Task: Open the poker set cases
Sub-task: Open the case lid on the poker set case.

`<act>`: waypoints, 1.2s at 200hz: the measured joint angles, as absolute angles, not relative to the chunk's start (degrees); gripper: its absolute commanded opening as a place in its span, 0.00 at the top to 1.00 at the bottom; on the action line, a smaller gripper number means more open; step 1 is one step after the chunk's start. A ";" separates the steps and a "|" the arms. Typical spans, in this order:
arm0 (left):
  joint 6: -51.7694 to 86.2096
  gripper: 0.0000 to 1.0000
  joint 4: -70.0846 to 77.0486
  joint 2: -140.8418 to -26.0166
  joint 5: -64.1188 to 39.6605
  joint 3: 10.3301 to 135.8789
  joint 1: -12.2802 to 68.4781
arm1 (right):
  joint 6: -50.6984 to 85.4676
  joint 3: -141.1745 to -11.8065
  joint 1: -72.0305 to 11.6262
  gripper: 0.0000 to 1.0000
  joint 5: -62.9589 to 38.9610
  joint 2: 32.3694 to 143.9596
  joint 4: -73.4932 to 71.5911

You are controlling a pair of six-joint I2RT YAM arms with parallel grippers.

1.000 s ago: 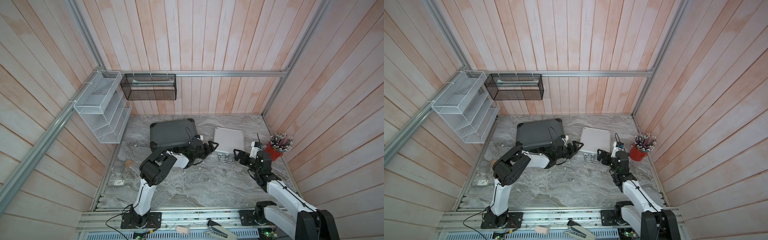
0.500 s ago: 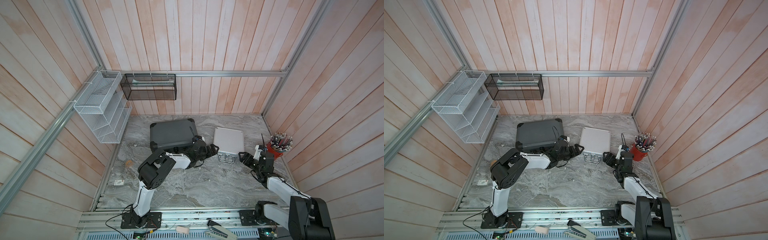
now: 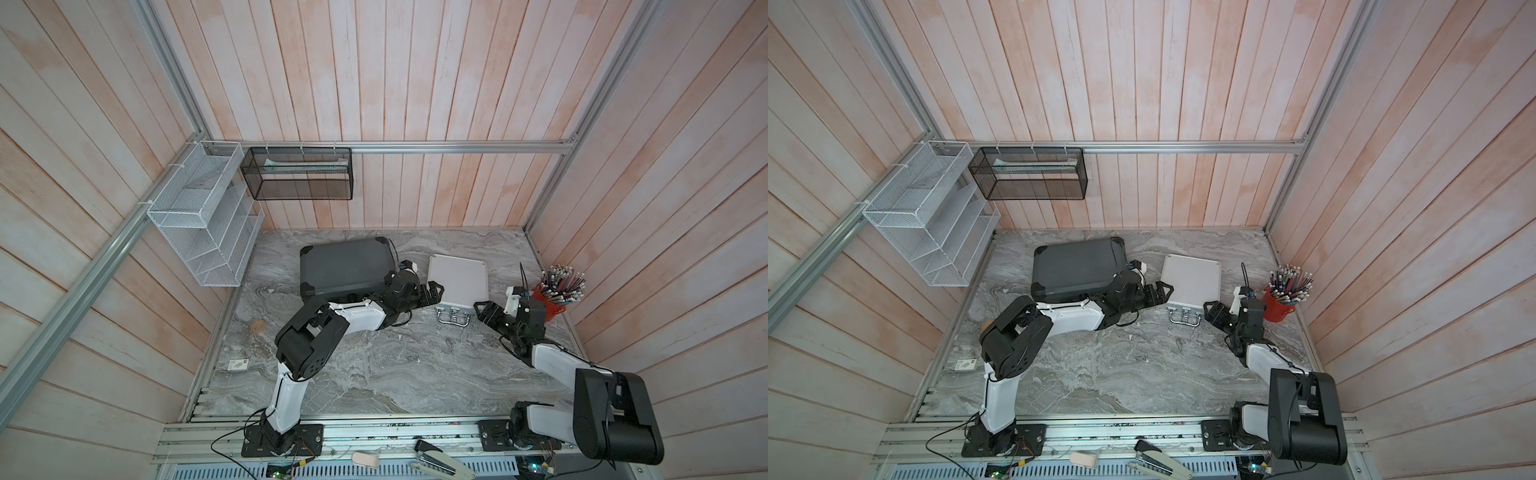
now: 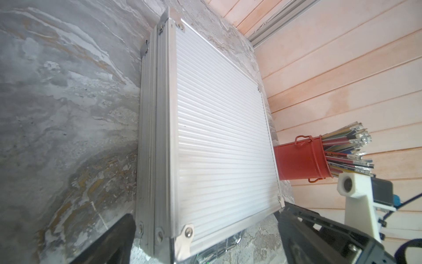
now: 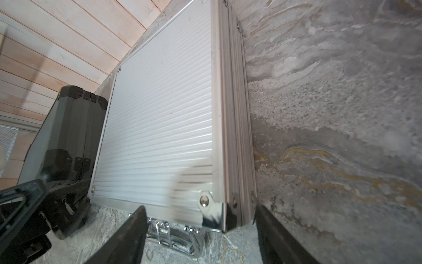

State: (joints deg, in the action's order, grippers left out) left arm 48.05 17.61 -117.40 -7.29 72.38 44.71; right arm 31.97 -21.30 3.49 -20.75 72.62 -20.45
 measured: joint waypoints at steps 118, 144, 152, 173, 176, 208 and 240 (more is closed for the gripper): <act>43.72 0.02 14.00 -118.63 -11.90 76.05 44.71 | 31.73 -21.87 3.97 0.25 -23.42 72.69 -20.69; 43.68 0.02 13.45 -118.80 -12.51 76.44 44.64 | 31.90 -21.87 4.23 0.26 -24.32 72.40 -21.02; 43.66 0.03 13.39 -118.80 -12.69 76.47 44.64 | 31.97 -21.87 4.23 0.26 -24.36 72.12 -21.02; 43.68 0.03 13.30 -118.80 -13.15 76.49 44.53 | 32.12 -21.87 4.34 0.26 -24.40 71.18 -20.99; 43.68 0.03 13.30 -118.80 -13.19 76.49 44.51 | 32.16 -21.87 4.34 0.26 -24.43 70.98 -21.02; 44.34 0.03 13.47 -118.80 -14.37 76.49 44.21 | 32.62 -21.87 4.73 0.27 -24.77 69.84 -21.02; 45.80 0.03 14.15 -118.80 -15.90 76.49 43.77 | 32.45 -21.87 4.89 0.14 -24.64 69.82 -20.88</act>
State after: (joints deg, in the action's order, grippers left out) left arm 45.80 14.15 -118.80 -15.90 76.49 43.77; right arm 32.45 -21.87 4.89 -24.64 69.82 -20.88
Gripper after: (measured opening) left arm 0.967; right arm 0.796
